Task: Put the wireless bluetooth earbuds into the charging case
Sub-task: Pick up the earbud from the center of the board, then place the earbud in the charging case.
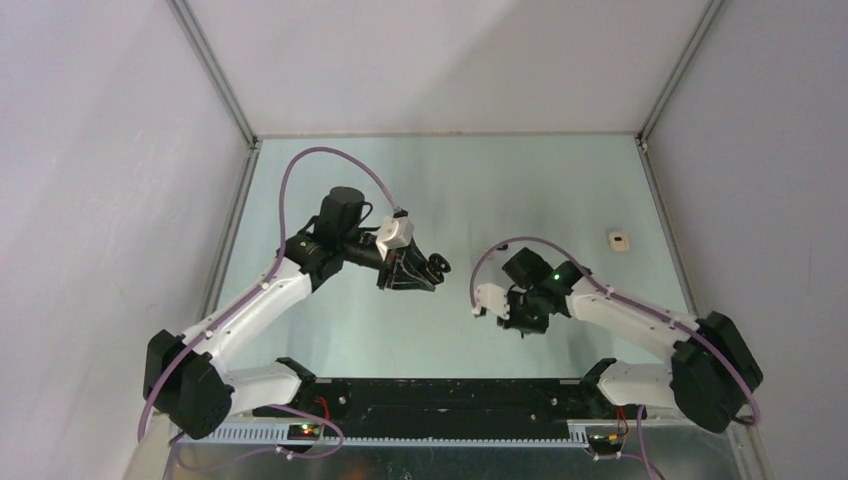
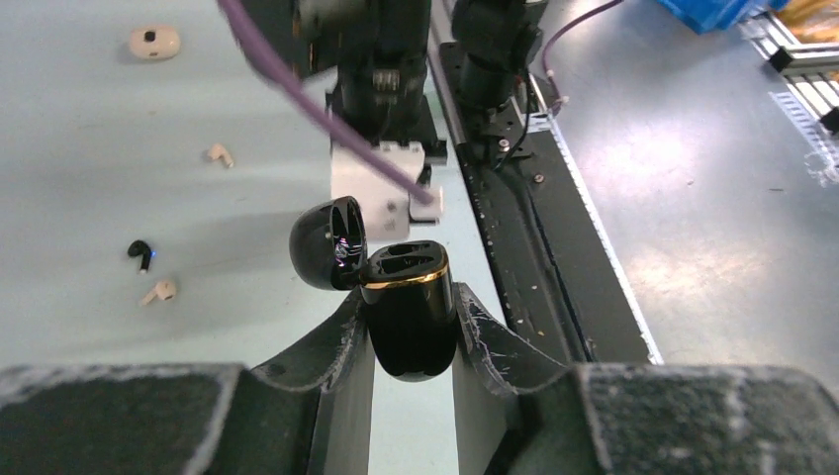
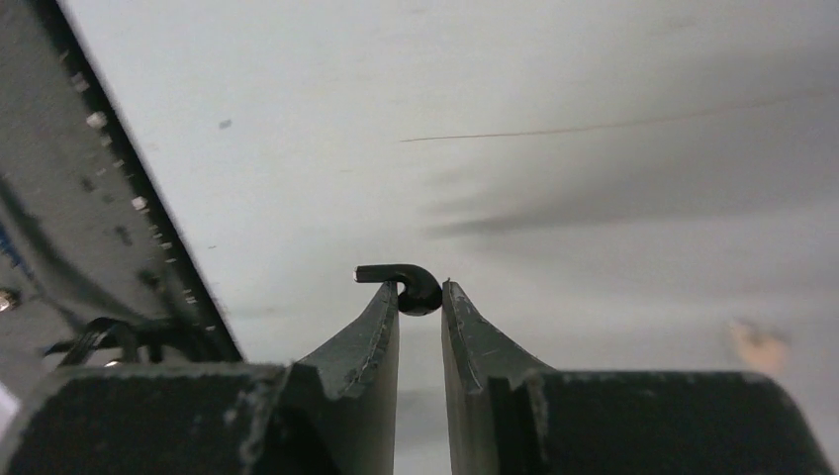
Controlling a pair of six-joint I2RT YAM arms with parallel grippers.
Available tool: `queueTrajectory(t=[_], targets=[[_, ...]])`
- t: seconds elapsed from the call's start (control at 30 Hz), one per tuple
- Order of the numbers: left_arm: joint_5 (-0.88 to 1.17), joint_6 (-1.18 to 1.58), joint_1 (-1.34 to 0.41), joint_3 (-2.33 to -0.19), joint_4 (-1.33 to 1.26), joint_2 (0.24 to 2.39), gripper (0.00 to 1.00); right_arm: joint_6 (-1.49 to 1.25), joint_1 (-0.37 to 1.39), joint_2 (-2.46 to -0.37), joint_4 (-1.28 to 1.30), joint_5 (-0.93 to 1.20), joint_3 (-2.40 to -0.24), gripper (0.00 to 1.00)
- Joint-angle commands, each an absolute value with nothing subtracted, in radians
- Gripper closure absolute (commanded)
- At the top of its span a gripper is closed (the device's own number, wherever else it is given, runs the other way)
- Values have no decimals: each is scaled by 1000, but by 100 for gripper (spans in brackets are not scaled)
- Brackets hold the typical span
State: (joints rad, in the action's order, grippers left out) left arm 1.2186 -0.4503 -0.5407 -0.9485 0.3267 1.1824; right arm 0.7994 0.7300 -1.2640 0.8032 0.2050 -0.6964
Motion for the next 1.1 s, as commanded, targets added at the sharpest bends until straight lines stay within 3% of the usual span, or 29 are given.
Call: queueTrajectory(t=[0.0, 0.33, 0.67, 0.8, 0.97, 1.07], targets=[[1128, -302, -538, -916, 134, 1168, 100, 780, 681, -1137, 760, 77, -827, 88], [1045, -119, -538, -865, -96, 1201, 100, 755, 655, -984, 530, -131, -1012, 88], [1028, -79, -537, -882, -131, 1224, 100, 814, 763, -1007, 337, -250, -1113, 85], [992, -104, -537, -922, -81, 1239, 100, 851, 832, -1049, 308, -286, -1171, 85], [935, -301, -536, -1096, 227, 1287, 100, 863, 912, -1152, 311, -363, -1294, 86], [945, -301, -531, -1113, 228, 1291, 100, 839, 938, -1201, 326, -401, -1354, 87]])
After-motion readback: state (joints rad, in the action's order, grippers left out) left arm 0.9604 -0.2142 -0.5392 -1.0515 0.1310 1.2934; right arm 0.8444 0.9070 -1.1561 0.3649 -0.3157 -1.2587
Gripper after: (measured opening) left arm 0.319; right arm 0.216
